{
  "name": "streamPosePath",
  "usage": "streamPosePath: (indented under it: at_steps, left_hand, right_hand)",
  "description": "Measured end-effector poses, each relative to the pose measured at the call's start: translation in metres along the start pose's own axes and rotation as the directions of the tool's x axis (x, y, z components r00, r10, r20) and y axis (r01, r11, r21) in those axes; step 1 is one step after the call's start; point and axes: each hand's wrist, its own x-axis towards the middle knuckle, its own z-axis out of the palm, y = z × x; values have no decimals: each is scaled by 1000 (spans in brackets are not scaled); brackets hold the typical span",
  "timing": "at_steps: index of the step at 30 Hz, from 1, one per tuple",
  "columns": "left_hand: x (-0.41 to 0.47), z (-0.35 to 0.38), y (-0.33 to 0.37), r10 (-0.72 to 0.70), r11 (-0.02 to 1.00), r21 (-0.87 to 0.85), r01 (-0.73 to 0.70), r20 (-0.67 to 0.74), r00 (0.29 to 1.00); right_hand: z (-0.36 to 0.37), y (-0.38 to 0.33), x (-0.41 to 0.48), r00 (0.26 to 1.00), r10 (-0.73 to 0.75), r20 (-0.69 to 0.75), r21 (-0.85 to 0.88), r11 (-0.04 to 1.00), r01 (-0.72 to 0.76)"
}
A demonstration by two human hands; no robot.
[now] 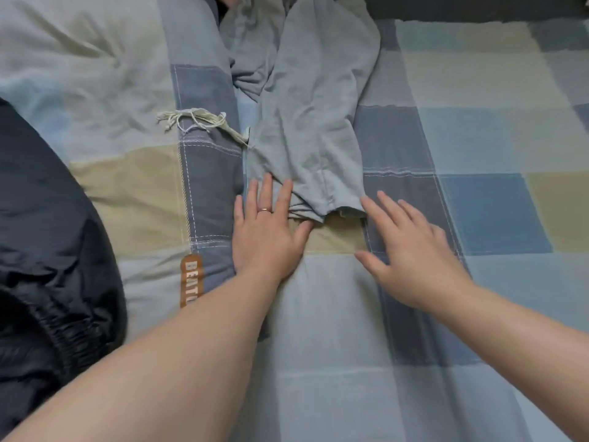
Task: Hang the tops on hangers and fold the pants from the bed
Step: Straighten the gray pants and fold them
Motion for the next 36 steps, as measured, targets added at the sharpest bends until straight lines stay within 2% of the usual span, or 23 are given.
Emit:
streamPosePath:
  at_steps: [2, 5, 11, 15, 21, 24, 27, 33, 36]
  left_hand:
    - [-1, 18, -2, -16, 999, 37, 20, -104, 994]
    - [-1, 23, -3, -19, 999, 46, 25, -129, 992]
    - [3, 18, 0, -48, 996, 74, 54, -75, 996]
    - [3, 19, -2, -43, 996, 76, 51, -102, 994]
    - [2, 24, -5, 30, 998, 62, -19, -175, 984]
    - [0, 21, -3, 229, 969, 125, -212, -150, 962]
    - [-13, 17, 0, 402, 903, 186, -387, -47, 915]
    - [-113, 16, 9, 399, 916, 21, -400, 45, 916]
    - [-170, 20, 24, 300, 954, -28, -299, 85, 950]
  right_hand:
    - [10, 6, 29, 996, -78, -46, 35, 996, 80]
    - [22, 4, 67, 975, -212, -67, -2, 977, 212]
    - [44, -4, 100, 925, -182, -334, 75, 973, 218]
    - [54, -3, 101, 887, -204, -415, 49, 968, 245]
    - [63, -7, 82, 919, -112, -378, 170, 967, 187]
    - [71, -10, 54, 941, -42, -335, 183, 977, 108]
    - [76, -6, 14, 957, -1, -290, 161, 986, 49]
    - [83, -4, -82, 989, 23, -149, 174, 985, 4]
    - [80, -6, -119, 991, 42, -126, 216, 976, -14]
